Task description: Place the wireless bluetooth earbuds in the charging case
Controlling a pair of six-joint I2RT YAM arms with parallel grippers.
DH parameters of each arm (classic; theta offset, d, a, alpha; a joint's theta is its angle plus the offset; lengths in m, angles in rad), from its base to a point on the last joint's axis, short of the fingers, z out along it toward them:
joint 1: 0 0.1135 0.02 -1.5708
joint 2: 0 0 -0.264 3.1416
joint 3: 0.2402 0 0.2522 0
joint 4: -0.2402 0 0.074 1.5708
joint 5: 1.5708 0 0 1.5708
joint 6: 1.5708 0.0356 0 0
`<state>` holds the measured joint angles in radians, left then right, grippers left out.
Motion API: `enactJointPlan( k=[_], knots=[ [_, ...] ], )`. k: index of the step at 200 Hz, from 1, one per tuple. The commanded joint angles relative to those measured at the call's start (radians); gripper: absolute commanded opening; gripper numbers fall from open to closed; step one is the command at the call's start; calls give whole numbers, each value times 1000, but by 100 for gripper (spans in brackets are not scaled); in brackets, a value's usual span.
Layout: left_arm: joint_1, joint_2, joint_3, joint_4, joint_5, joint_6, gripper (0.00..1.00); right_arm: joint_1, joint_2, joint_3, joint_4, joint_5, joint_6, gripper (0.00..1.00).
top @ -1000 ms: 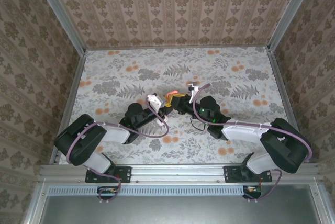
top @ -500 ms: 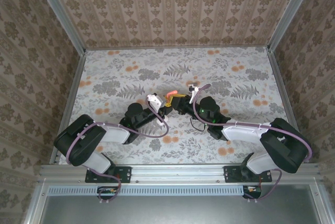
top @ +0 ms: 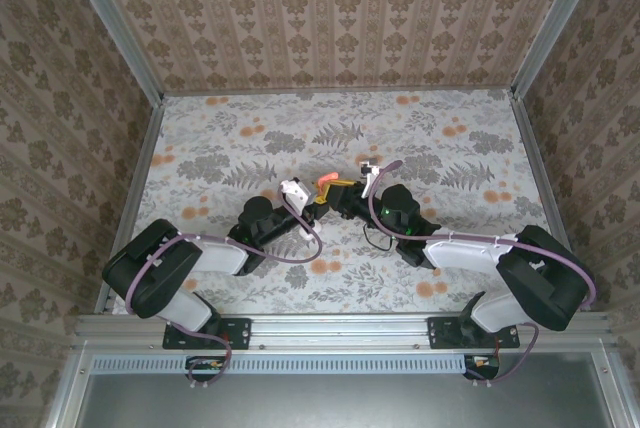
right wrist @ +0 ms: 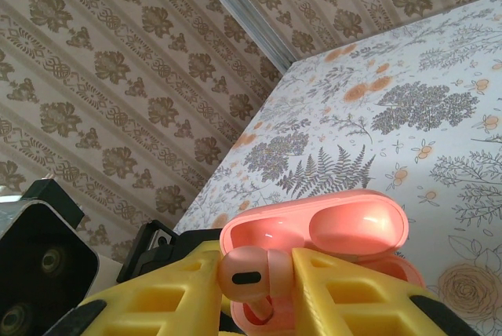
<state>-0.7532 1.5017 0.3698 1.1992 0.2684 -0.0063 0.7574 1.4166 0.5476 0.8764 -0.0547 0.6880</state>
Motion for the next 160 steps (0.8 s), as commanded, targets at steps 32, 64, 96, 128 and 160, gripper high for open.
enactJointPlan(
  k=[32, 64, 96, 128, 160],
  knots=[
    [-6, -52, 20, 87, 8, -10, 16, 7, 26, -23, -47, 16, 18, 31],
    [-6, -54, 25, 89, 18, -10, 16, 7, 21, -25, -47, 19, 18, 32],
    [-8, -64, 29, 88, 28, -11, 16, 5, 15, -23, -56, 22, 15, 32],
    [-7, -80, 27, 89, 31, -11, 16, 8, 13, -22, -65, 25, 12, 32],
    [-8, -95, 21, 86, 31, -11, 16, 7, 8, -16, -67, 24, 12, 36]
  ],
)
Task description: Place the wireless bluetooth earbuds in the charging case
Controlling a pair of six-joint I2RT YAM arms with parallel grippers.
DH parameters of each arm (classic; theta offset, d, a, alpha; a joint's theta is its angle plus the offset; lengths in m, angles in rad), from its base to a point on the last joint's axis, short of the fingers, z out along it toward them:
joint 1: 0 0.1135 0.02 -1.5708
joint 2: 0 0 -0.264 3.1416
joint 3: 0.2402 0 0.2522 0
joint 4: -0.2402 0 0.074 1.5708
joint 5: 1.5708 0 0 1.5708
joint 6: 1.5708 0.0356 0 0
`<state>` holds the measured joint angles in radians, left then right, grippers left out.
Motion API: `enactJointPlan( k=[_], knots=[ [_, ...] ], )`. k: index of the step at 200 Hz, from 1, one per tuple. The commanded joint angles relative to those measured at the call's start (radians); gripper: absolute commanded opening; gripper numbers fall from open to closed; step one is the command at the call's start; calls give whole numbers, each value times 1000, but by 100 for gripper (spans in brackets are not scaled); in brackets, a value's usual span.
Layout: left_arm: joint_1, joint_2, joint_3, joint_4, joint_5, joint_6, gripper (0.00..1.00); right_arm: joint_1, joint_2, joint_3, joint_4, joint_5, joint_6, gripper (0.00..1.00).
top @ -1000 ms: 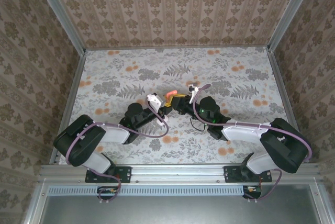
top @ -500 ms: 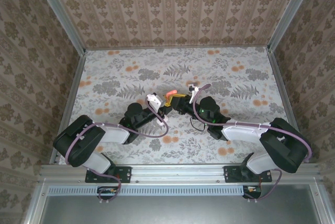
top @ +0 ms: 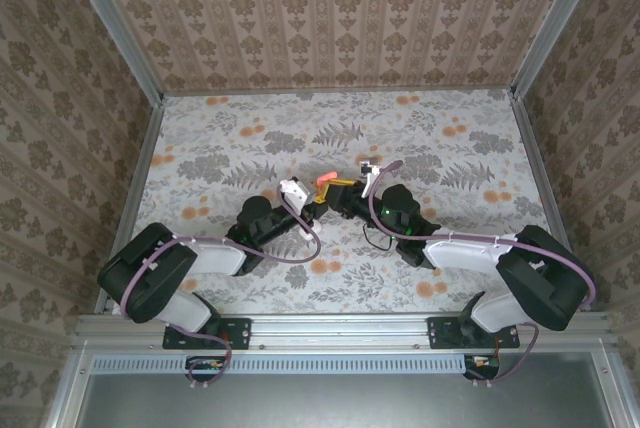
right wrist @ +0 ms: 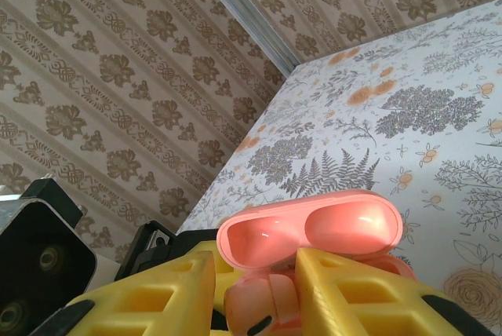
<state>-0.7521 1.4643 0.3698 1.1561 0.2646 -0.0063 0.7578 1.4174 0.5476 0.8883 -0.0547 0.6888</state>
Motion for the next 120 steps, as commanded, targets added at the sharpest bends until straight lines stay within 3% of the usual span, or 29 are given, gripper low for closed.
enactJointPlan(
  k=[1, 120],
  knots=[
    [-9, -58, 21, 129, 35, -11, 16, 7, 7, -16, -79, 24, 12, 36],
    [-11, -70, 26, 131, 51, -24, 17, 6, 6, 7, -89, 4, 10, 42]
  ],
)
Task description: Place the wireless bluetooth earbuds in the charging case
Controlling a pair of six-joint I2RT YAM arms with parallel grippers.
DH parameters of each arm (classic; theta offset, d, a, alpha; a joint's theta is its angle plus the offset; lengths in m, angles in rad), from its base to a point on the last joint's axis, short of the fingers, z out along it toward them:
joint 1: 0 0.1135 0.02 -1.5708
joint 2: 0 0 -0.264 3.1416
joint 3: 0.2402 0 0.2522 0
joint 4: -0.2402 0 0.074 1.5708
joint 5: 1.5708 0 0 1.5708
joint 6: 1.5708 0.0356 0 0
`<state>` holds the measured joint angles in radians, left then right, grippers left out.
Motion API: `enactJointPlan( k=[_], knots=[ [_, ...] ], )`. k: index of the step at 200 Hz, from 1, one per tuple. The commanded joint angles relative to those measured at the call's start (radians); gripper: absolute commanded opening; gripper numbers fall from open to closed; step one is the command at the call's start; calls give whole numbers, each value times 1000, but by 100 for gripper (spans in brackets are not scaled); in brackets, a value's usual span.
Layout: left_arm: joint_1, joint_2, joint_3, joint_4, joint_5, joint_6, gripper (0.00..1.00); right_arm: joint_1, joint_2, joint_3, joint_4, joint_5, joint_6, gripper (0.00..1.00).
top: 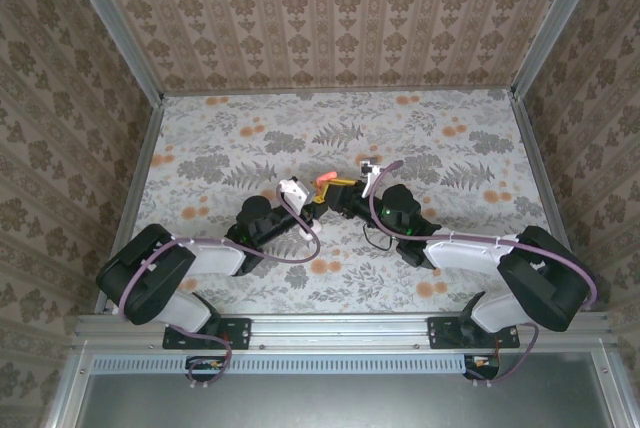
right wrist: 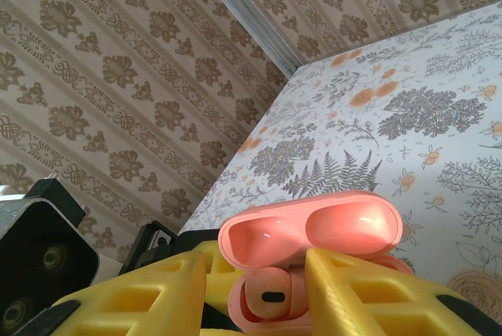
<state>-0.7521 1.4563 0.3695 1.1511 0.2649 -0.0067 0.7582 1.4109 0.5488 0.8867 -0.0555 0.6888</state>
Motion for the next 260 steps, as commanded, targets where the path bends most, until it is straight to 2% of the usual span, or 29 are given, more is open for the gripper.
enactJointPlan(
  k=[1, 40, 49, 101, 141, 164, 201, 222, 242, 260],
  knots=[
    [-11, -61, 26, 136, 51, -25, 17, 7, 13, 5, -88, 5, 11, 42],
    [-14, -72, 17, 134, 49, -17, 17, 6, -12, 8, -119, 5, -11, 43],
    [-13, -78, 15, 134, 54, -17, 17, 5, -61, 11, -146, 5, -25, 43],
    [-9, -127, -29, 124, 101, -11, 17, -19, -243, 77, -448, -49, -170, 47],
    [-7, -174, -66, 109, 150, 4, 17, -85, -338, 140, -660, -165, -256, 50],
    [-7, -204, -72, 76, 185, 17, 17, -144, -352, 184, -743, -303, -278, 51],
    [-7, -254, -81, 20, 203, 42, 17, -208, -347, 227, -783, -525, -298, 54],
    [-7, -284, -94, -5, 201, 56, 17, -204, -330, 260, -812, -560, -312, 62],
    [-7, -312, -107, -23, 195, 63, 18, -163, -337, 269, -834, -524, -365, 68],
    [-6, -336, -113, -36, 186, 69, 18, -144, -342, 272, -836, -509, -394, 69]
  ],
)
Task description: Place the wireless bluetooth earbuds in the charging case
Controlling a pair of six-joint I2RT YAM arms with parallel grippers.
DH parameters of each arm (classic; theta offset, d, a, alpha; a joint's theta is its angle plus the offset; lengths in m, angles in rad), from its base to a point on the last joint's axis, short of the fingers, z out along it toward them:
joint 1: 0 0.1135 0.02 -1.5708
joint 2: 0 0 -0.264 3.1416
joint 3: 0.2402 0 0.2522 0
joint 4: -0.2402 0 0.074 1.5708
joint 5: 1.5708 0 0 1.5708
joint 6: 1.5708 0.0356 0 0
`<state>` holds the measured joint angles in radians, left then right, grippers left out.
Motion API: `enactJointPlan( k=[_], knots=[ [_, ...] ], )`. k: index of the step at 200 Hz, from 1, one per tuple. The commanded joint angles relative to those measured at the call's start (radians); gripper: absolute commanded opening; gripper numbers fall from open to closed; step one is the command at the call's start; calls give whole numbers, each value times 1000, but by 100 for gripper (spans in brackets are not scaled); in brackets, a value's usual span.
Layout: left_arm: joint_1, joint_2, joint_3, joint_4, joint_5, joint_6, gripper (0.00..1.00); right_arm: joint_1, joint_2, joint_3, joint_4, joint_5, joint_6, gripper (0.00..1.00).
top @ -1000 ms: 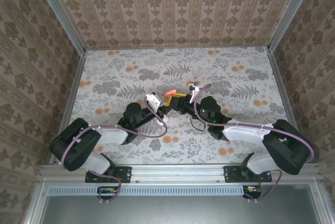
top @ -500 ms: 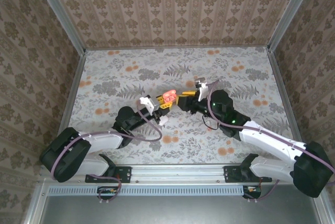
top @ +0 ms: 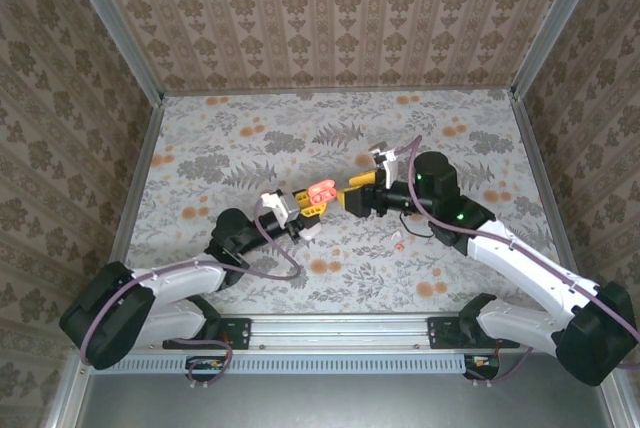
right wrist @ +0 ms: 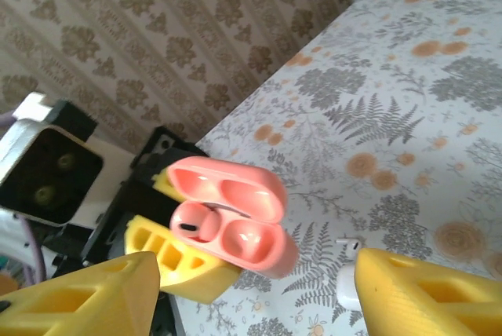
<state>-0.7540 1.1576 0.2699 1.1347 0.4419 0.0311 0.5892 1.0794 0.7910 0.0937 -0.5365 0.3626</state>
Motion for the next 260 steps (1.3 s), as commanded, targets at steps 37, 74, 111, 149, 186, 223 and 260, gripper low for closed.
enactJointPlan(
  k=[37, 74, 111, 149, 186, 223, 260],
  knots=[
    [-4, -52, -13, -38, 12, 46, 18, 61, 32, 70, -84, 8, -93, 70],
    [-4, -50, -11, -36, 14, 45, 17, 71, 69, 87, -66, 42, -82, 70],
    [-4, -53, -8, -38, 12, 49, 18, 72, 98, 99, -56, 54, -80, 70],
    [-4, -48, -1, -37, 15, 46, 18, 72, 122, 100, -33, 63, -71, 70],
    [-5, -47, 0, -37, 15, 41, 18, 72, 143, 99, -9, 69, -63, 69],
    [-5, -47, 3, -38, 18, 40, 18, 75, 170, 105, -5, 61, -55, 69],
    [-5, -46, 5, -39, 19, 41, 18, 80, 182, 106, -26, 64, -66, 69]
  ],
)
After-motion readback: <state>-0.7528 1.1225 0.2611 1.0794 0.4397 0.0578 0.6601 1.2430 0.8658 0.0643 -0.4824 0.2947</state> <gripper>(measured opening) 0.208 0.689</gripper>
